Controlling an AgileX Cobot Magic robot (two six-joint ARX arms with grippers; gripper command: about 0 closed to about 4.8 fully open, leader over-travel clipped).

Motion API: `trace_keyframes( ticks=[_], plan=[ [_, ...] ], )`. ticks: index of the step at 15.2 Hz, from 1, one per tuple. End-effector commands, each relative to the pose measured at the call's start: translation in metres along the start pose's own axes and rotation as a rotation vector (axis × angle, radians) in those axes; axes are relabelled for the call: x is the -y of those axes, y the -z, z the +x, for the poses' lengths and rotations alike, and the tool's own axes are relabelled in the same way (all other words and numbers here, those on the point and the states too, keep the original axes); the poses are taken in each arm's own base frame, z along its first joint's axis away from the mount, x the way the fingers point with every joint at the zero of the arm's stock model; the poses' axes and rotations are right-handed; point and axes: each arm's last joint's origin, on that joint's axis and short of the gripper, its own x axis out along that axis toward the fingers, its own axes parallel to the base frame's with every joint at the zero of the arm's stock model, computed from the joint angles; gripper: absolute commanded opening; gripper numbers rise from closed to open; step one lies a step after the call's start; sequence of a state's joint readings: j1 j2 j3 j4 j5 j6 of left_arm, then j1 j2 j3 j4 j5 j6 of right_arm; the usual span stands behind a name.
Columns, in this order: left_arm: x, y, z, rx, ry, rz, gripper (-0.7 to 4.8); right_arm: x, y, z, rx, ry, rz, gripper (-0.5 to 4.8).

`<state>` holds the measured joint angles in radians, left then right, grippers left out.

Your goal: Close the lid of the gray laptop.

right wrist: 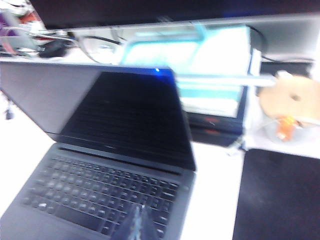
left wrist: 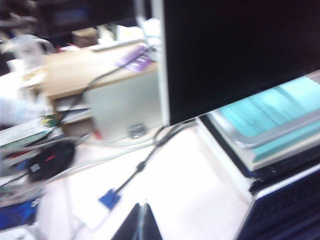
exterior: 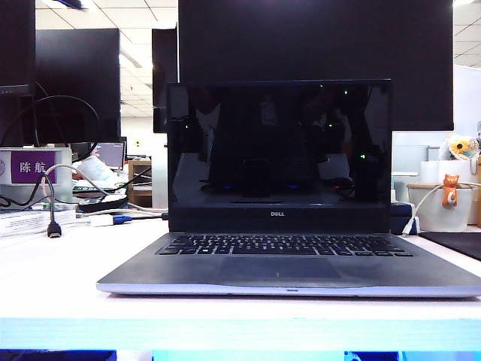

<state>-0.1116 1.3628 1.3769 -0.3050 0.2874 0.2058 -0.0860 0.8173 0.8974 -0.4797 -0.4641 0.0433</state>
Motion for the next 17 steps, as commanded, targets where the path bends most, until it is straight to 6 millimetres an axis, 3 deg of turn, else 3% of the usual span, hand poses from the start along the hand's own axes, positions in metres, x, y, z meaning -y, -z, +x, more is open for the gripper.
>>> trace_keyframes(
  ticks=[1,3,5,7,10,13,17],
  plan=[
    [0.010,-0.021,0.021,-0.043,0.085,0.038,-0.05,0.000,-0.009,0.001,-0.028,-0.010,-0.015,-0.06],
    [0.024,-0.040,0.046,-0.122,0.185,0.105,-0.05,-0.001,-0.008,0.001,-0.041,-0.032,-0.015,-0.06],
    [0.035,-0.045,0.064,-0.146,0.237,0.132,-0.05,-0.001,-0.007,0.001,-0.044,-0.035,-0.024,-0.06],
    [0.042,-0.044,0.081,-0.187,0.370,0.108,-0.05,-0.001,-0.007,0.001,-0.045,-0.035,-0.023,-0.06],
    [0.042,-0.032,0.110,-0.246,0.426,0.053,-0.05,-0.002,-0.007,0.001,-0.045,-0.077,-0.023,-0.06],
    [0.049,-0.022,0.129,-0.348,0.456,0.022,-0.05,-0.002,-0.007,0.001,-0.044,-0.078,-0.023,-0.06],
    [0.069,-0.018,0.134,-0.437,0.415,0.078,-0.05,-0.002,-0.007,0.001,-0.045,-0.081,-0.022,-0.06]
  ],
)
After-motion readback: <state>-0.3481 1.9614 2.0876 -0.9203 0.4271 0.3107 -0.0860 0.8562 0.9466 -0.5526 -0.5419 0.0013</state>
